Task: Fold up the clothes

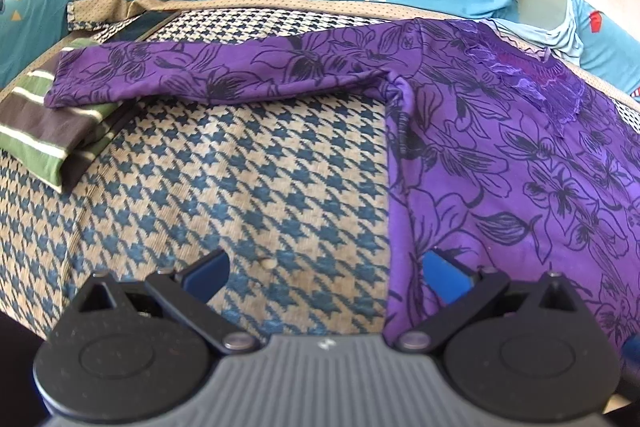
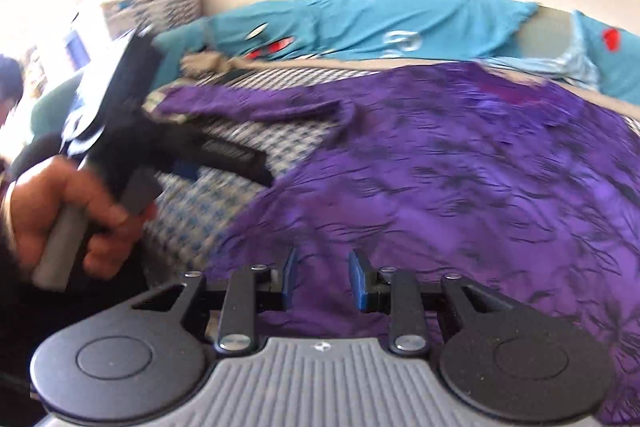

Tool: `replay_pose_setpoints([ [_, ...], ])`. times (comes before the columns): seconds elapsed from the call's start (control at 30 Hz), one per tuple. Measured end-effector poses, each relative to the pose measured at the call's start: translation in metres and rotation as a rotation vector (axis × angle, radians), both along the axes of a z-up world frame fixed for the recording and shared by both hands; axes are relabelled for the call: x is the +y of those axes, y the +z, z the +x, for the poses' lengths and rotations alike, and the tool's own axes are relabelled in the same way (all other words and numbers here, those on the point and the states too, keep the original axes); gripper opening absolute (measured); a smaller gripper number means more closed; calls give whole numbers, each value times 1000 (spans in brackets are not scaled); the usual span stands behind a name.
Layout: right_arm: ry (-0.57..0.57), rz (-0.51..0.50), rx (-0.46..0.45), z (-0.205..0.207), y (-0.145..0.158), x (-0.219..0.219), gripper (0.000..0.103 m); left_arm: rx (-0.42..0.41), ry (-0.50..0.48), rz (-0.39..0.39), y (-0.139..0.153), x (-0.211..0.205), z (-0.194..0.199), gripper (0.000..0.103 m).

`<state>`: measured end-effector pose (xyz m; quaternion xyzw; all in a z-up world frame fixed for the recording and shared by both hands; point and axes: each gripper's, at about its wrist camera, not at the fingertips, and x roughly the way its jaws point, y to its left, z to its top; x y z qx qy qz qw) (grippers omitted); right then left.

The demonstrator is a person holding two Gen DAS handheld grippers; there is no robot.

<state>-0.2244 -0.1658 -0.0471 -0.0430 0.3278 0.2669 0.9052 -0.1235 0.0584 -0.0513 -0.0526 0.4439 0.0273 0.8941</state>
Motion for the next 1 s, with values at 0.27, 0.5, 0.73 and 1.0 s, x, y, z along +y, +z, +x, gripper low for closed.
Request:
replay_pose_setpoints([
  [0.27,163,-120,4,-14,-19,46,27,18,9,-2,-1,8,-4,103],
  [0.5,246,-237,-32,-15,-30,68,28,12,16,-27,2,12,-5,103],
  [0.73,339,-436,-170,-23,-51,99,28,3,30,-44,5,17,-6,103],
  [1.0,368,-445,-245,-20,-62,115,7,-6,40,-57,6,22,-8,103],
])
